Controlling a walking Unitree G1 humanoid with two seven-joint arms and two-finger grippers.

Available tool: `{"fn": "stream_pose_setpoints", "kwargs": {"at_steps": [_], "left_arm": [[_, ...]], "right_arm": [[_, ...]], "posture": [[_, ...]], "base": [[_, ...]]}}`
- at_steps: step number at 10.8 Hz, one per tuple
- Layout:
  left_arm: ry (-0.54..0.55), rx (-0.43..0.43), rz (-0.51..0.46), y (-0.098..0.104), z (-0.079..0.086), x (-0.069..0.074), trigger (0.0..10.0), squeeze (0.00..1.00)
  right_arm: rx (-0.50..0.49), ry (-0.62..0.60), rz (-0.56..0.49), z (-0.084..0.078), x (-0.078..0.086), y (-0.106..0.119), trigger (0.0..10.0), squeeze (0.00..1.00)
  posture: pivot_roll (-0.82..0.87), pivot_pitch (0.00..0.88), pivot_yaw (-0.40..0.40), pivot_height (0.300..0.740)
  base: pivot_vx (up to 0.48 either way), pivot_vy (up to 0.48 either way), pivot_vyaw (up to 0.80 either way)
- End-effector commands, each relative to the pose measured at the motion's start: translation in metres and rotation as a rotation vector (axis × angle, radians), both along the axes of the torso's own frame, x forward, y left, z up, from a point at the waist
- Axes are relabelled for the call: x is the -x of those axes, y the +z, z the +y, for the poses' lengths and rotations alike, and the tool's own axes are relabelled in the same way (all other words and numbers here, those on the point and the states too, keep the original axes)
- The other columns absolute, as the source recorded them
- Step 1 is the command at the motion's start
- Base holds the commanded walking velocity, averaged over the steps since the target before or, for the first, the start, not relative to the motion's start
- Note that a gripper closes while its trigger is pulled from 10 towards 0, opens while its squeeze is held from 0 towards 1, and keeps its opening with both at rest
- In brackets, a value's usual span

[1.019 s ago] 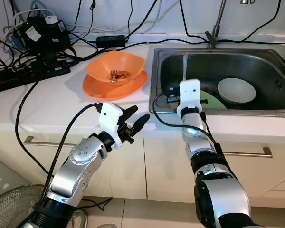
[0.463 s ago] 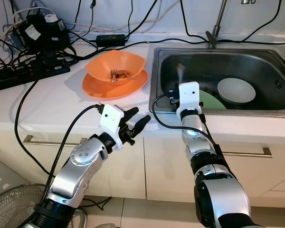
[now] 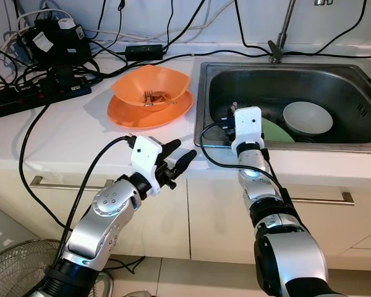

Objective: Kitchen organization

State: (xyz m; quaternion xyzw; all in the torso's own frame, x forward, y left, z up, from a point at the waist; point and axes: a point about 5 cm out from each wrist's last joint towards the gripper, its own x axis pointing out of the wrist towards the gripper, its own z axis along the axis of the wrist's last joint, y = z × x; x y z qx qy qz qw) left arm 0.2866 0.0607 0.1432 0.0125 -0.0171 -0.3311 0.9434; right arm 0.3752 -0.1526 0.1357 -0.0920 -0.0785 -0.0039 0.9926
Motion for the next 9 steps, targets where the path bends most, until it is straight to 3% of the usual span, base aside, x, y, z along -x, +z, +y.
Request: {"fn": "stream_pose_setpoints", "kwargs": {"at_steps": [1, 2, 4, 5, 6, 7, 9], "left_arm": [[0.008, -0.01, 0.004, -0.0024, 0.0004, -0.0003, 10.0, 0.0], [0.008, -0.01, 0.004, -0.0023, 0.0002, -0.0005, 10.0, 0.0], [0.008, -0.014, 0.005, -0.0027, 0.0, -0.0009, 10.0, 0.0], [0.007, -0.016, 0.006, -0.0026, -0.0005, -0.0011, 10.0, 0.0], [0.007, -0.015, 0.005, -0.0025, -0.0009, -0.0013, 10.0, 0.0], [0.008, -0.015, 0.005, -0.0025, -0.0013, -0.0012, 10.0, 0.0], [0.005, -0.017, 0.005, -0.0027, -0.0019, -0.0008, 10.0, 0.0]], "right_arm": [[0.0, 0.002, -0.032, -0.0003, -0.0037, 0.0098, 10.0, 0.0], [-0.009, 0.007, -0.038, -0.0007, -0.0039, 0.011, 10.0, 1.0], [-0.007, 0.018, -0.027, -0.0004, -0.0052, 0.012, 10.0, 1.0], [-0.059, 0.002, 0.028, -0.0013, -0.0075, 0.0086, 10.0, 1.0], [-0.152, -0.033, 0.066, -0.005, -0.0101, 0.0083, 10.0, 0.0], [-0.168, -0.047, 0.072, -0.0066, -0.0114, 0.0097, 10.0, 0.0], [-0.104, -0.052, 0.07, -0.0069, -0.013, 0.013, 10.0, 0.0]], "posture": [[0.12, 0.0, 0.025, 0.74], [0.12, 0.0, 0.024, 0.74], [0.12, 0.0, 0.021, 0.74], [0.12, 0.0, 0.02, 0.74], [0.12, 0.0, 0.019, 0.74], [0.12, 0.0, 0.018, 0.74], [0.12, 0.0, 0.015, 0.74]], "base": [[0.0, 0.0, 0.0], [0.0, 0.0, 0.0], [0.0, 0.0, 0.0], [0.0, 0.0, 0.0], [0.0, 0.0, 0.0], [0.0, 0.0, 0.0], [0.0, 0.0, 0.0]]}}
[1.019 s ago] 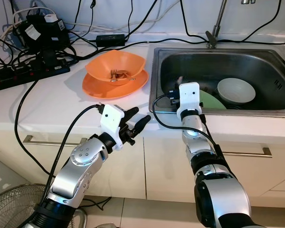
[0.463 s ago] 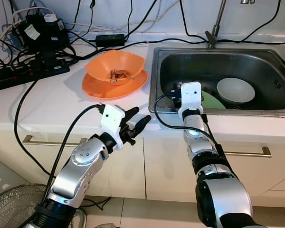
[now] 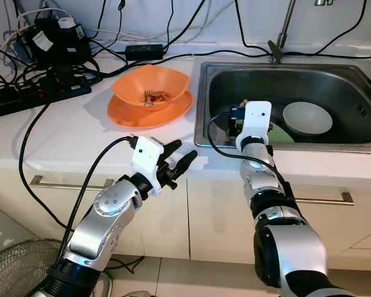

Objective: Kitchen organization

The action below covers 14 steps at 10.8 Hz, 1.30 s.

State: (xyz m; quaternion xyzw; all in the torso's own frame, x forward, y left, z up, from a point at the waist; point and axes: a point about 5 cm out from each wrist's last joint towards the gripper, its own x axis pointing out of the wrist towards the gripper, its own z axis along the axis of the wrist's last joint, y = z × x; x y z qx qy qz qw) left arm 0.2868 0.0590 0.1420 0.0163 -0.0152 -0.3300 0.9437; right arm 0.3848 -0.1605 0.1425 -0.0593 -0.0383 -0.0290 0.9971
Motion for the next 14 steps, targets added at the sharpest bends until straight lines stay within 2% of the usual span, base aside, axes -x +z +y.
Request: {"fn": "stream_pose_setpoints", "kwargs": {"at_steps": [1, 2, 3, 4, 6, 7, 9, 10, 12, 14], "left_arm": [[0.005, -0.01, 0.002, -0.002, -0.001, -0.001, 10.0, 0.0], [0.006, -0.008, 0.003, -0.002, -0.001, 0.0, 10.0, 0.0], [0.007, -0.01, 0.004, -0.003, -0.001, 0.0, 10.0, 0.0], [0.006, -0.01, 0.002, -0.003, -0.002, 0.0, 10.0, 0.0], [0.003, -0.01, 0.001, -0.003, -0.003, -0.001, 10.0, 0.0], [0.015, -0.018, -0.012, -0.001, -0.002, -0.002, 10.0, 0.0], [0.038, -0.03, -0.04, 0.001, 0.0, -0.004, 10.0, 0.0], [0.057, -0.019, -0.066, 0.004, 0.002, -0.005, 10.0, 0.0], [0.099, 0.008, -0.094, 0.009, 0.005, -0.009, 10.0, 0.0], [0.142, 0.01, -0.115, 0.01, 0.009, -0.013, 10.0, 0.0]], "right_arm": [[0.085, 0.022, -0.03, 0.004, -0.004, 0.01, 10.0, 0.0], [0.099, 0.026, -0.033, 0.005, -0.004, 0.012, 10.0, 0.0], [0.285, 0.063, -0.074, 0.011, -0.005, 0.017, 10.0, 0.0], [0.349, 0.081, -0.101, 0.014, -0.004, 0.02, 10.0, 0.0], [0.267, 0.057, -0.095, 0.011, -0.005, 0.02, 10.0, 0.0], [0.173, 0.018, -0.111, 0.005, -0.006, 0.026, 10.0, 0.0], [0.129, -0.004, -0.172, 0.003, -0.006, 0.035, 10.0, 0.0], [0.086, -0.007, -0.237, 0.005, -0.004, 0.044, 10.0, 0.0], [0.044, 0.01, -0.343, 0.008, 0.01, 0.051, 10.0, 0.0], [0.037, 0.042, -0.37, 0.009, 0.029, 0.041, 10.0, 0.0]], "posture": [[0.12, 0.0, 0.014, 0.74], [0.12, 0.0, 0.013, 0.74], [0.11, 0.0, 0.014, 0.74], [0.11, 0.0, 0.015, 0.74], [0.11, 0.0, 0.014, 0.74], [0.11, 0.0, 0.012, 0.74], [0.11, 0.0, 0.013, 0.74], [0.11, 0.0, 0.016, 0.74], [0.09, 0.0, 0.02, 0.74], [0.08, 0.0, 0.023, 0.74]], "base": [[0.0, 0.0, 0.0], [0.0, 0.0, 0.0], [0.0, 0.0, 0.0], [0.0, 0.0, 0.0], [0.0, 0.0, 0.0], [0.0, 0.0, 0.0], [0.0, 0.0, 0.0], [0.0, 0.0, 0.0], [0.0, 0.0, 0.0], [0.0, 0.0, 0.0]]}}
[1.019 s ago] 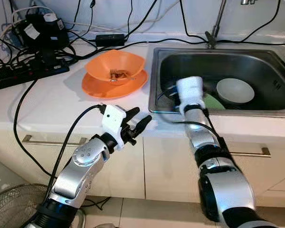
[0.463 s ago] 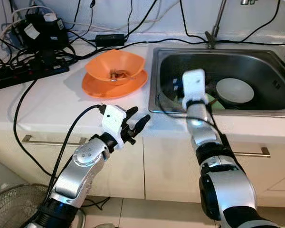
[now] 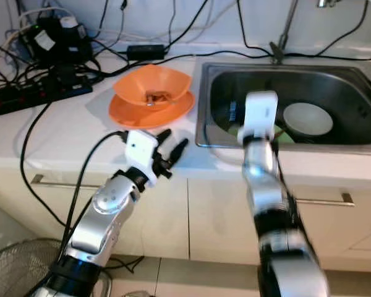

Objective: Kitchen organization

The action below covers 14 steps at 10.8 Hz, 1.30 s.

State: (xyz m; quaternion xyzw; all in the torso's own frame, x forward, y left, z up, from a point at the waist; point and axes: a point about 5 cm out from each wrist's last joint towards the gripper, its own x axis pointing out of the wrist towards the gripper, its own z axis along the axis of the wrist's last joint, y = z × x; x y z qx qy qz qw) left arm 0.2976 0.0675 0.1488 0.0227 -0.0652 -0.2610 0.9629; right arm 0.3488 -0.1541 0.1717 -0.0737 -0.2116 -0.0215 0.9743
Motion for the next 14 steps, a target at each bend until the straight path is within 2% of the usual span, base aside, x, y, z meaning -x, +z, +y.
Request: {"fn": "stream_pose_setpoints", "kwargs": {"at_steps": [1, 3, 5, 6, 8, 9, 10, 12, 14], "left_arm": [[0.043, 0.0, -0.027, 0.005, 0.005, -0.005, 10.0, 0.0], [0.097, 0.025, -0.048, 0.006, 0.012, -0.008, 10.0, 0.0], [0.131, 0.039, -0.08, 0.008, 0.017, -0.01, 10.0, 0.0], [0.137, 0.025, -0.1, 0.01, 0.017, -0.01, 10.0, 0.0], [0.188, -0.024, -0.203, 0.023, 0.022, -0.008, 10.0, 0.0], [0.259, -0.12, -0.302, 0.035, 0.032, -0.009, 10.0, 0.0], [0.252, -0.199, -0.348, 0.038, 0.034, -0.009, 10.0, 0.0], [0.268, -0.274, -0.396, 0.044, 0.038, -0.011, 10.0, 0.0], [0.25, -0.422, -0.352, 0.03, 0.041, -0.024, 10.0, 0.0]], "right_arm": [[-0.017, 0.028, -0.011, 0.003, 0.008, 0.0, 10.0, 0.0], [-0.035, 0.028, 0.036, 0.002, 0.03, -0.02, 10.0, 0.0], [-0.047, 0.044, 0.09, 0.009, 0.043, -0.035, 10.0, 0.0], [-0.057, 0.045, 0.106, 0.012, 0.045, -0.037, 10.0, 0.0], [-0.071, 0.046, 0.119, 0.017, 0.043, -0.036, 10.0, 0.0], [-0.074, 0.051, 0.128, 0.021, 0.042, -0.037, 10.0, 0.0], [-0.076, 0.053, 0.135, 0.023, 0.041, -0.037, 10.0, 0.0], [-0.081, 0.055, 0.138, 0.025, 0.04, -0.036, 10.0, 0.0], [-0.084, 0.049, 0.143, 0.025, 0.038, -0.036, 10.0, 0.0]], "posture": [[0.08, 0.0, 0.025, 0.74], [0.07, 0.0, 0.033, 0.74], [0.07, 0.0, 0.039, 0.74], [0.07, 0.0, 0.041, 0.74], [0.07, 0.0, 0.043, 0.74], [0.09, 0.0, 0.042, 0.74], [0.09, 0.0, 0.042, 0.74], [0.09, 0.0, 0.043, 0.74], [0.08, 0.0, 0.043, 0.74]], "base": [[0.0, 0.0, 0.0], [0.0, 0.0, 0.0], [0.0, 0.0, 0.0], [0.0, 0.0, 0.0], [0.0, 0.0, 0.0], [0.0, 0.0, 0.0], [0.0, 0.0, 0.0], [0.0, 0.0, 0.0], [0.0, 0.0, 0.0]]}}
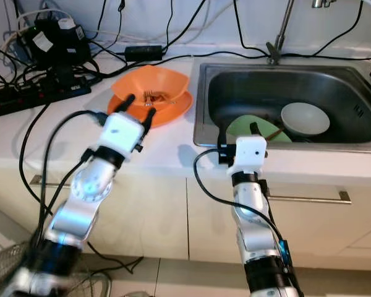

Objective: Kitchen organization

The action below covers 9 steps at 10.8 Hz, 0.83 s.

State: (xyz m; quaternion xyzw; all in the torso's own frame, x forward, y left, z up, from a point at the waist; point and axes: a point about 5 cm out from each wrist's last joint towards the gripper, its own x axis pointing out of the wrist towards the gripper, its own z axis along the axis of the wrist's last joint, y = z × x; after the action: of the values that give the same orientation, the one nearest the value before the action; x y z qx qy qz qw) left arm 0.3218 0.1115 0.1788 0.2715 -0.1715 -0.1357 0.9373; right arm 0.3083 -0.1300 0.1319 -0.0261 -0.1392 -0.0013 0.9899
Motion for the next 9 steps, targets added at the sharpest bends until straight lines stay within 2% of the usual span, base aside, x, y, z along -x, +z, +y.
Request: {"fn": "stream_pose_setpoints", "kwargs": {"at_steps": [1, 3, 5, 9], "left_arm": [[-0.004, -0.045, 0.015, -0.001, -0.002, -0.005, 10.0, 0.0], [-0.005, -0.081, 0.022, -0.001, -0.004, -0.014, 10.0, 0.0], [-0.006, -0.186, 0.028, -0.005, -0.012, -0.027, 10.0, 0.0], [0.034, -0.3, -0.003, -0.001, -0.018, -0.041, 10.0, 0.0]], "right_arm": [[0.005, -0.003, -0.006, 0.002, -0.003, 0.005, 10.0, 0.0], [0.004, -0.007, -0.008, 0.001, -0.005, 0.006, 10.0, 0.0], [0.006, -0.005, -0.005, 0.002, -0.006, 0.006, 10.0, 0.0], [0.003, -0.015, -0.007, 0.002, -0.006, 0.006, 10.0, 0.0]], "posture": [[0.08, 0.0, 0.044, 0.74], [0.07, 0.0, 0.044, 0.74], [0.07, 0.0, 0.045, 0.74], [0.05, 0.0, 0.054, 0.74]], "base": [[0.0, 0.0, 0.0], [0.0, 0.0, 0.0], [0.0, 0.0, 0.0], [0.0, 0.0, 0.0]]}}
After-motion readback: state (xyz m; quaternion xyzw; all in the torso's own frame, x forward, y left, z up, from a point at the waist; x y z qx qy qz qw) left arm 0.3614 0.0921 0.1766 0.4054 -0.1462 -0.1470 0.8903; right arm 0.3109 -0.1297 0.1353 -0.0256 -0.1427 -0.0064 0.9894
